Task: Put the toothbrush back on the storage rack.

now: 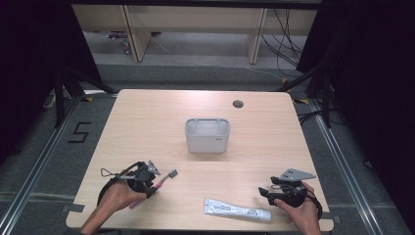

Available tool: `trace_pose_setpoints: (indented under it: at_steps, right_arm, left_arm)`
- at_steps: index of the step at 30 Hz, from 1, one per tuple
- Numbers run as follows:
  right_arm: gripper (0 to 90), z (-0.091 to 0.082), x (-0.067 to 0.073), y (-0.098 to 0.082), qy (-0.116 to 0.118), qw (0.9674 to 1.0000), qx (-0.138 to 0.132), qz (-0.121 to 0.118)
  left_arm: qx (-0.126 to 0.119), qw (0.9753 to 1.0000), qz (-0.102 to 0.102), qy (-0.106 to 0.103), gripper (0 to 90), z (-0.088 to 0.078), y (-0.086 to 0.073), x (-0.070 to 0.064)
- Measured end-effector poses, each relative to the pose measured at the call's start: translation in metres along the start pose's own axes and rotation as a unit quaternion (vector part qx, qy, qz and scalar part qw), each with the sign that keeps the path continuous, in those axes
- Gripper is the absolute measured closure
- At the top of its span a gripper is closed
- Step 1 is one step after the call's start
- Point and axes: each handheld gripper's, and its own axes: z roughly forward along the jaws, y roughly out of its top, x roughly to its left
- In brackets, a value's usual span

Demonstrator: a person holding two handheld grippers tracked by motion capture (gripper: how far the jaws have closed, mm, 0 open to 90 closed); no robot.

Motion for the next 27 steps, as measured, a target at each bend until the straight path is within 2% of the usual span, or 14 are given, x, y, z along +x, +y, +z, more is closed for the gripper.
trace_pose_setpoints:
  at_steps: [2,3,4,5,7,9,10,11,14,15,16,20,27]
  right_arm:
    - [34.2,0.000,-0.001,0.000,-0.003,0.9999,-0.001,-0.011]
    - [34.2,0.000,-0.001,0.000,0.001,1.0000,-0.001,-0.008]
    - [34.2,0.000,-0.001,0.000,-0.003,0.9999,-0.002,-0.011]
    - [34.2,0.000,-0.001,0.000,-0.003,0.9999,-0.001,-0.011]
    - [34.2,0.001,-0.001,0.000,-0.001,0.9999,0.000,-0.010]
    - [34.2,0.000,-0.001,0.000,-0.002,0.9999,-0.001,-0.011]
    - [34.2,0.000,-0.001,0.000,-0.001,0.9999,-0.001,-0.010]
    - [34.2,0.001,-0.001,0.000,-0.001,0.9999,-0.001,-0.010]
    - [34.2,0.001,-0.001,0.000,-0.003,0.9999,0.000,-0.011]
    - [34.2,0.001,0.001,0.000,0.001,1.0000,0.003,0.001]
    - [34.2,0.001,-0.001,0.000,-0.002,0.9999,0.000,-0.010]
    - [34.2,0.001,0.000,0.001,0.000,0.9999,-0.001,-0.011]
    - [34.2,0.000,0.000,0.000,0.000,1.0000,-0.001,-0.009]
  left_arm:
    - [0.002,1.0000,-0.001,-0.001,72.7,0.002,0.000,0.001]
    - [0.005,1.0000,-0.006,-0.003,73.2,0.002,0.000,0.000]
    - [0.017,0.9998,-0.009,-0.008,73.6,0.002,0.001,0.000]
    - [0.010,0.9999,-0.011,-0.008,74.2,0.003,0.001,0.000]
    - [0.013,0.9999,-0.003,-0.006,75.7,0.004,0.002,0.002]
    - [0.020,0.9998,-0.001,-0.008,77.2,0.004,0.004,0.002]
    - [0.022,0.9997,-0.007,-0.009,78.0,0.004,0.005,0.001]
    - [0.029,0.9995,0.001,-0.010,79.3,0.004,0.006,0.002]
    - [0.037,0.9993,0.000,-0.011,80.2,0.005,0.010,0.002]
    - [0.039,0.9992,0.000,-0.012,80.4,0.005,0.011,0.003]
    - [0.041,0.9991,-0.001,-0.013,80.6,0.006,0.012,0.003]
    - [0.061,0.9980,0.000,-0.015,81.1,0.007,0.017,0.004]
    - [0.063,0.9979,0.003,-0.016,81.5,0.008,0.020,0.005]
